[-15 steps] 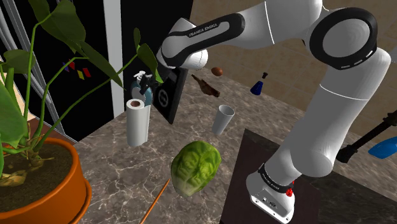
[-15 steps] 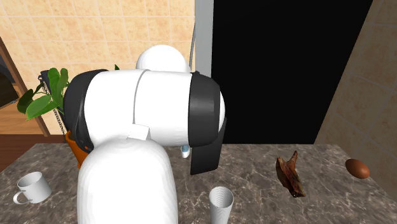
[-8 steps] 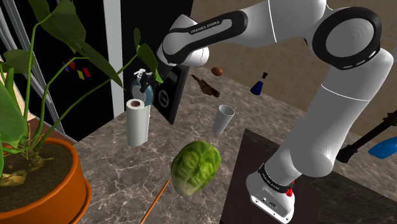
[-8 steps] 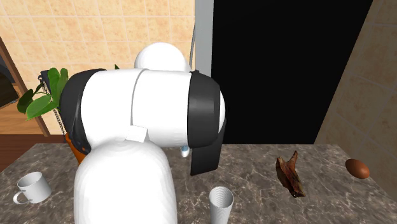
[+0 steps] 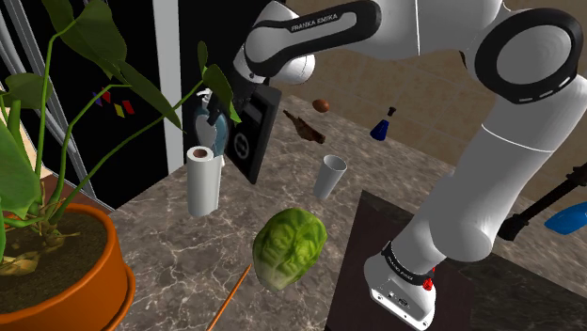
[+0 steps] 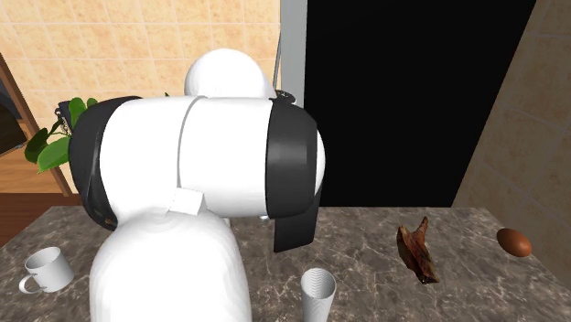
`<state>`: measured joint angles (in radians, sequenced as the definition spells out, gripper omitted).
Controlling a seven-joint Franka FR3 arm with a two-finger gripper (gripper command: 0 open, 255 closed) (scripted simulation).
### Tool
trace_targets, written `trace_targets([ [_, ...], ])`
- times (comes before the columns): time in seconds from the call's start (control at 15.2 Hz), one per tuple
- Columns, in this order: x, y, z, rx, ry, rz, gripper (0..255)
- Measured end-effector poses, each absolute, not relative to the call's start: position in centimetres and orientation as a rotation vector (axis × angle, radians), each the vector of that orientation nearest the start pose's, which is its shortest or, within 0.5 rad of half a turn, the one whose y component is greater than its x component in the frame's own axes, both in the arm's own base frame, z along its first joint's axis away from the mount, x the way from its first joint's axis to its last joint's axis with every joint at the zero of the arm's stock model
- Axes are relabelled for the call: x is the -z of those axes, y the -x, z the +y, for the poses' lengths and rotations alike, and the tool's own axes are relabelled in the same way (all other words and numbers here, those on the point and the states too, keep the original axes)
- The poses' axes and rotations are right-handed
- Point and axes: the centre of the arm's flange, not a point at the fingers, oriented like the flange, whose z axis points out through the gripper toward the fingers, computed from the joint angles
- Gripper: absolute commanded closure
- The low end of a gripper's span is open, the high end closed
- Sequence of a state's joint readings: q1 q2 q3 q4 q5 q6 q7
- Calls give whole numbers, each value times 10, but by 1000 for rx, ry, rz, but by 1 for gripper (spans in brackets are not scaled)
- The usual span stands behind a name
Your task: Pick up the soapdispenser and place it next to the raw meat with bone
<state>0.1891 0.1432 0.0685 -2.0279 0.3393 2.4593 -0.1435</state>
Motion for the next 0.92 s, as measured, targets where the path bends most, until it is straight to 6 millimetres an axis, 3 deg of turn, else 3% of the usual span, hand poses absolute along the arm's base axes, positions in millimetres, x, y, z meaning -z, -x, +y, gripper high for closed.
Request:
trace_targets([
  [0.92,-481,-585,153,388,2832,-234,255],
])
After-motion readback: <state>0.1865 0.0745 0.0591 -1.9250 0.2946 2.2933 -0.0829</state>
